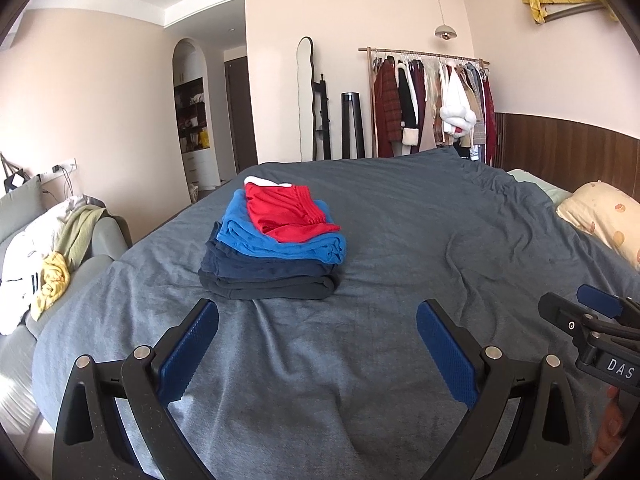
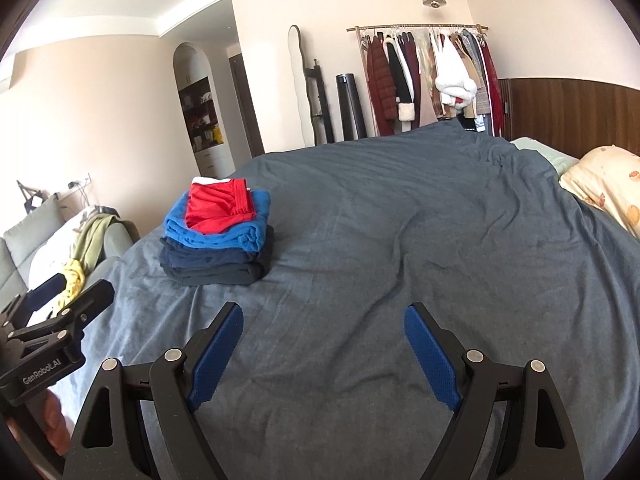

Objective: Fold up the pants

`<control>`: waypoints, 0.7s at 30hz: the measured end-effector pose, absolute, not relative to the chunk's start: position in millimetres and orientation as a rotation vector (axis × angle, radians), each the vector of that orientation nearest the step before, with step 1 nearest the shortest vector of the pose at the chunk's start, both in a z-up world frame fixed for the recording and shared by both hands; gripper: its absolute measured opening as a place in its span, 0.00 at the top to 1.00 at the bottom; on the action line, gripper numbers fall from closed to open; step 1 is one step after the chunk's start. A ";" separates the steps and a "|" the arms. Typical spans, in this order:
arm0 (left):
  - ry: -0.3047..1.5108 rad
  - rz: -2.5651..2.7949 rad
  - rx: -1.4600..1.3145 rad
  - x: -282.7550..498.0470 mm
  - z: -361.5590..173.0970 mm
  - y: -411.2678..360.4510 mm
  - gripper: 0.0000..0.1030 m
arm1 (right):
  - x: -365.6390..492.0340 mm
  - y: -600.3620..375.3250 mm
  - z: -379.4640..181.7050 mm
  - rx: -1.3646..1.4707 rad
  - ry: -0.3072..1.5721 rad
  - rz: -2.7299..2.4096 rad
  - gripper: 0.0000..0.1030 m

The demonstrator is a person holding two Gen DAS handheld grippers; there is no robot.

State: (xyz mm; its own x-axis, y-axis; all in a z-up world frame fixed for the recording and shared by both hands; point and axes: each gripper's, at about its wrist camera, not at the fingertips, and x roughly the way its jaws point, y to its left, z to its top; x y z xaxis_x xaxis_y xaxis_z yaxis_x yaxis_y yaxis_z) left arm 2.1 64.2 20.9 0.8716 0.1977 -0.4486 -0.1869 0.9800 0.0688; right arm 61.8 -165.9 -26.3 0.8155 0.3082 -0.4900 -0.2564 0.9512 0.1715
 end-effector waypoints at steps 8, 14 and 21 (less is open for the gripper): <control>0.470 0.205 0.019 1.8 19.1 63.2 0.02 | 61.0 -169.0 -27.6 0.097 0.546 0.299 0.19; 0.464 0.214 0.016 0.4 19.4 63.8 0.00 | 60.3 -169.3 -28.0 0.097 0.546 0.296 0.19; 0.463 0.215 0.018 -0.5 19.8 63.3 0.00 | 60.3 -168.9 -27.8 0.097 0.545 0.295 0.19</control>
